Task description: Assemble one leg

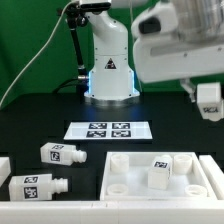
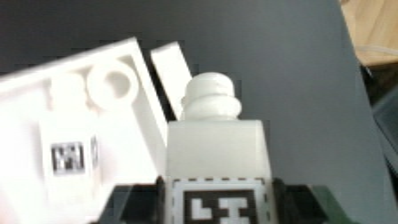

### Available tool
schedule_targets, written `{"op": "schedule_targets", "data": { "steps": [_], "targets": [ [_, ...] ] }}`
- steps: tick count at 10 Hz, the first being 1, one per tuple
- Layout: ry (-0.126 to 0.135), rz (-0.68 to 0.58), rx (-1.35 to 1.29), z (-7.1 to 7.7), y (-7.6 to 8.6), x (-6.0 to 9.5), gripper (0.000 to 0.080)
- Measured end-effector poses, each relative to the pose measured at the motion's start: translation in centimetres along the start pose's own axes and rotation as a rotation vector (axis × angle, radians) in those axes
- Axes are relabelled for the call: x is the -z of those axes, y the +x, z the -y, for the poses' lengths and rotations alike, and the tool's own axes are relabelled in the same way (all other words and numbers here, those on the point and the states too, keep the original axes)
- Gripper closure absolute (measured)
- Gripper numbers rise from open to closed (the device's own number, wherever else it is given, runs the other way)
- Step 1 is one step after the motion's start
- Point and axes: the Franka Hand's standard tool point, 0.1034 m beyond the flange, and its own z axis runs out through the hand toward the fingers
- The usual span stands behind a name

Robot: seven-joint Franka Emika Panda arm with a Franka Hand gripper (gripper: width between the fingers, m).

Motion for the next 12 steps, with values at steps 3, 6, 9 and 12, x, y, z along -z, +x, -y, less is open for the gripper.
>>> {"op": "schedule_targets", "data": {
  "steps": [3, 6, 9, 12],
  "targets": [
    [0.061, -0.169, 0.021, 1.6, -0.2, -0.4, 0.0518],
    [0.078, -0.370, 0.184, 0.4, 1.7, -0.6, 0.0518],
    [0.145, -0.576, 0.236, 0.6, 3.4, -0.2, 0.0518],
    [0.148, -0.612, 0.266, 0.5, 3.3, -0.6, 0.0518]
  ]
}}
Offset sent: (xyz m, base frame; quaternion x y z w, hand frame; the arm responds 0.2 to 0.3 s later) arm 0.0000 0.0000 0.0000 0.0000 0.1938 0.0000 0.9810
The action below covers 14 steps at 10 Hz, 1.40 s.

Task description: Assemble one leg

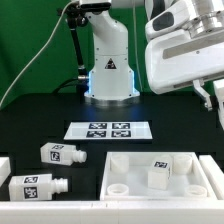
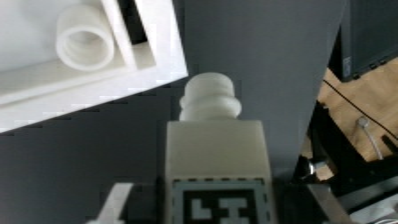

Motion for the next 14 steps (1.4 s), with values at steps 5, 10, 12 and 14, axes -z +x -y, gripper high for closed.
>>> {"op": "schedule_targets", "data": {
  "steps": [5, 10, 12, 14],
  "targets": [
    [-0.078, -0.018, 0.181, -3.5, 2.2, 0.2, 0.0518],
    [-0.095, -0.041, 0.322, -5.2, 1.1, -1.2, 0.0518],
    [-0.087, -0.077, 0.366, -4.3, -0.1, -2.5, 0.0518],
    [-0.090, -0.072, 0.376, -4.5, -0.6, -3.0, 0.0518]
  ]
}}
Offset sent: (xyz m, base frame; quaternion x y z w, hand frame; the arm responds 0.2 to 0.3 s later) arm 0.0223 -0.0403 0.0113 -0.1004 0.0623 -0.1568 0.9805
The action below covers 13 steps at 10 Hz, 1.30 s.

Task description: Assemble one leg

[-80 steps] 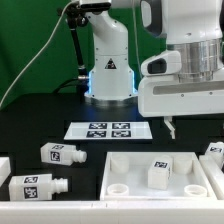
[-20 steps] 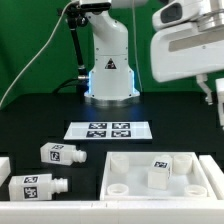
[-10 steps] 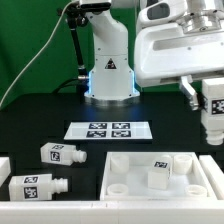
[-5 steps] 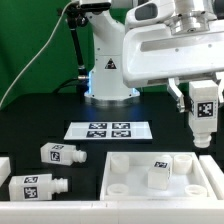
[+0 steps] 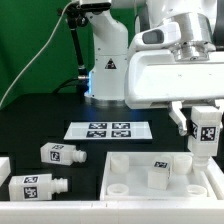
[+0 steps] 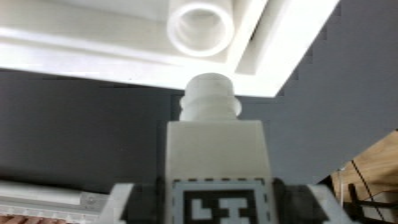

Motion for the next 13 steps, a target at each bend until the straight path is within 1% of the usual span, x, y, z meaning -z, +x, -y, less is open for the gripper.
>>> {"op": "schedule_targets", "data": {
  "steps": [2, 3, 4, 5, 7, 9, 13],
  "targets": [
    [0.001, 0.000, 0.000, 0.0, 0.0, 0.0, 0.0518],
    [0.001, 0.003, 0.001, 0.1, -0.3, -0.2, 0.0518],
    [0.001, 0.017, 0.002, 0.2, -1.1, -0.8, 0.0518],
    [0.001, 0.024, 0.003, 0.2, -1.5, -1.2, 0.0518],
    [0.001, 0.027, 0.003, 0.2, -1.5, -1.7, 0.0518],
    [0.001, 0.027, 0.003, 0.2, -1.5, -1.7, 0.0518],
    [-0.002, 0.037, 0.006, 0.0, -2.3, -2.2, 0.0518]
  ]
}}
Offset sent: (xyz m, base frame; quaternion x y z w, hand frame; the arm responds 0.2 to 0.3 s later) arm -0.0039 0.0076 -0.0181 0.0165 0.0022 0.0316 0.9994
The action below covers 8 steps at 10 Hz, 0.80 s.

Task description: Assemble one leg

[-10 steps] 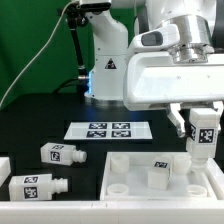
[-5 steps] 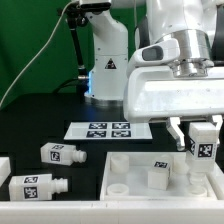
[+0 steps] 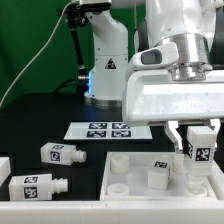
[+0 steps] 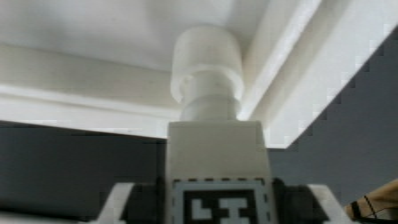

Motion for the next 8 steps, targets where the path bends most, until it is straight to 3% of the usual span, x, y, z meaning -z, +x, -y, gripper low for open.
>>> {"op": "schedule_targets", "data": {
  "steps": [4, 8],
  "targets": [
    [-0.001, -0.022, 0.002, 0.3, 0.1, -0.1, 0.0518],
    [-0.002, 0.001, 0.003, 0.1, -0.9, -0.9, 0.0518]
  ]
}}
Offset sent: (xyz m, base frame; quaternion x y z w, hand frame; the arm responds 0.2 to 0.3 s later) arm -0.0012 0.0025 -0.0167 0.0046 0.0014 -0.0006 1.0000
